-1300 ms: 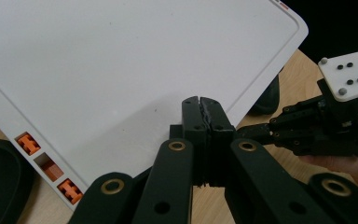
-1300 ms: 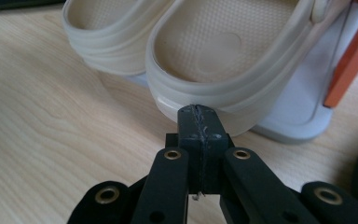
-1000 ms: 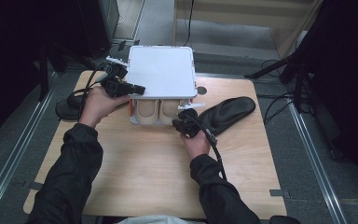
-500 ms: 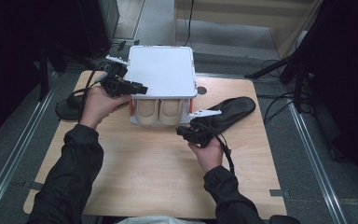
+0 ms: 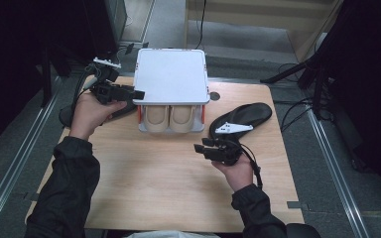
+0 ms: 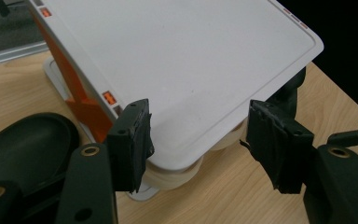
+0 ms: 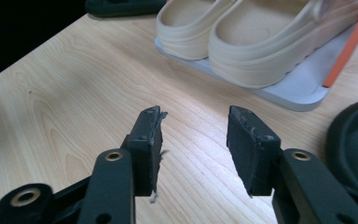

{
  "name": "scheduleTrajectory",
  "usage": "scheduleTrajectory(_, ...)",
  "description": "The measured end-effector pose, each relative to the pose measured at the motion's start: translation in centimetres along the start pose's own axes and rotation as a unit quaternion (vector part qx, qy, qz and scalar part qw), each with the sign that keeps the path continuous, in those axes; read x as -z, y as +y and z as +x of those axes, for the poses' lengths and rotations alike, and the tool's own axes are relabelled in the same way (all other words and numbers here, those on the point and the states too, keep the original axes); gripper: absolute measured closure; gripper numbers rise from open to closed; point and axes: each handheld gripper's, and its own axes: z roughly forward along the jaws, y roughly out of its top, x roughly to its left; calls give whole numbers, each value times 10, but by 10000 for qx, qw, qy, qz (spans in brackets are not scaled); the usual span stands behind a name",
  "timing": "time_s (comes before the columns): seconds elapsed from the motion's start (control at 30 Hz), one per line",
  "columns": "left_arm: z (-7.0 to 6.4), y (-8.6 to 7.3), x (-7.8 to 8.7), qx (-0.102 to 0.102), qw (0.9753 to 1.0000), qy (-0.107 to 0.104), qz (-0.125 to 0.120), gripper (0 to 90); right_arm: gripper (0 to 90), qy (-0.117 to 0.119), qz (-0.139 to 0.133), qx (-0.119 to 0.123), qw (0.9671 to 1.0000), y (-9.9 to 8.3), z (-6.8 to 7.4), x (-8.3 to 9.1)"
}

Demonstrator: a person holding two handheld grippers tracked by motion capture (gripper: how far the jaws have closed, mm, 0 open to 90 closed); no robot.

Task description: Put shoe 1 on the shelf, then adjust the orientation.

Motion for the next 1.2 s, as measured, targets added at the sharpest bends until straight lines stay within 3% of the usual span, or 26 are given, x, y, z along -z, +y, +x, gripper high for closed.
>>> scheduleTrajectory(0.13, 4, -4, 5, 9, 10000, 92, 37, 391, 499, 2, -50, 93, 9999, -2, -2, 8)
scheduleTrajectory(0.17, 6, -7, 9, 51, 9999, 147, -64, 393, 473, 2, 11, 129, 9999, -4, -4, 13)
scheduleTrajectory(0.23, 7, -8, 11, 79, 9999, 138, -65, 391, 478, -20, 12, 122, 9999, -5, -5, 16)
scheduleTrajectory(0.3, 10, -11, 15, 101, 9997, 198, -56, 391, 496, -200, -110, 90, 9997, -8, -7, 24)
scheduleTrajectory(0.33, 14, -14, 18, 191, 9994, 268, -61, 390, 493, -154, -162, 74, 9997, -10, -10, 29)
scheduleTrajectory(0.57, 29, -23, 22, 299, 9986, 435, -23, 396, 482, -111, -50, 86, 9999, -16, -13, 29)
scheduleTrajectory(0.67, 38, -28, 19, 358, 9986, 383, -27, 415, 479, -93, -7, 74, 9999, -18, -12, 30)
scheduleTrajectory(0.87, 48, -35, 13, 463, 9983, 346, 42, 604, 488, -56, -10, 12, 10000, -18, -13, 30)
scheduleTrajectory(0.97, 51, -37, 10, 420, 9985, 344, 34, 704, 494, -54, 15, 6, 10000, -18, -13, 28)
scheduleTrajectory(1.2, 60, -43, 1, 433, 9982, 404, 28, 818, 484, -119, 16, -25, 9999, -18, -15, 29)
